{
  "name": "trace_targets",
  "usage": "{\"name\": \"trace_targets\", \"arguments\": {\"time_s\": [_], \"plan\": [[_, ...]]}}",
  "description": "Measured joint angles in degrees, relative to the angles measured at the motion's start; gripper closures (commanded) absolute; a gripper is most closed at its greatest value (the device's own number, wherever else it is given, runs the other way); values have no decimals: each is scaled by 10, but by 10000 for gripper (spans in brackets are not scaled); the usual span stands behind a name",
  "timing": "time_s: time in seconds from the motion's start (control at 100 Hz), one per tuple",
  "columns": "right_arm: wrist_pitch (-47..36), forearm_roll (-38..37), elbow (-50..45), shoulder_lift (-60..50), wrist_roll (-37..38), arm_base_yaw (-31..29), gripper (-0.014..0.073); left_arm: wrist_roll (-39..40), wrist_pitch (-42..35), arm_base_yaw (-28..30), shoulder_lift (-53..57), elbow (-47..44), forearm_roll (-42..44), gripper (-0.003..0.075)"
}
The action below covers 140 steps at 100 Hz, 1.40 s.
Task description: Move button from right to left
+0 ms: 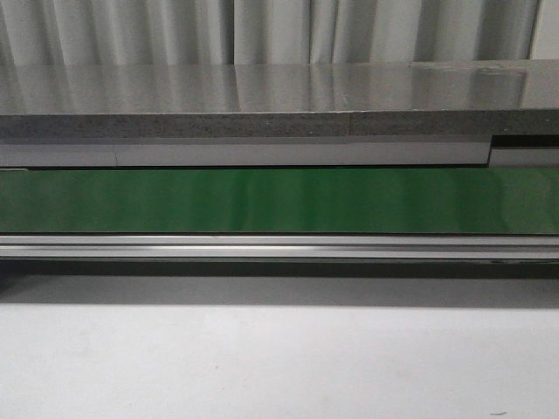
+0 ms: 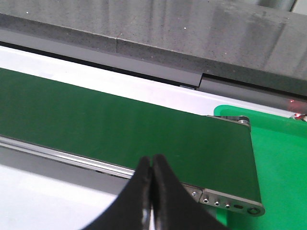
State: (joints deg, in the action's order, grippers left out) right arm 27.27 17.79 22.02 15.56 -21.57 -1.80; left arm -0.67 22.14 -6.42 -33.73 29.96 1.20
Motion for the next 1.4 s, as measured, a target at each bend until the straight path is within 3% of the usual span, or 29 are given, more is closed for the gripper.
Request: {"name": "trace_targets", "arguments": {"time_s": [1.04, 1.4], "plan": [[0, 0, 0, 0, 0, 0, 662, 1, -8, 0, 6, -19, 4, 715], [0, 0, 0, 0, 0, 0, 662, 1, -123, 0, 145, -147, 17, 715]]}}
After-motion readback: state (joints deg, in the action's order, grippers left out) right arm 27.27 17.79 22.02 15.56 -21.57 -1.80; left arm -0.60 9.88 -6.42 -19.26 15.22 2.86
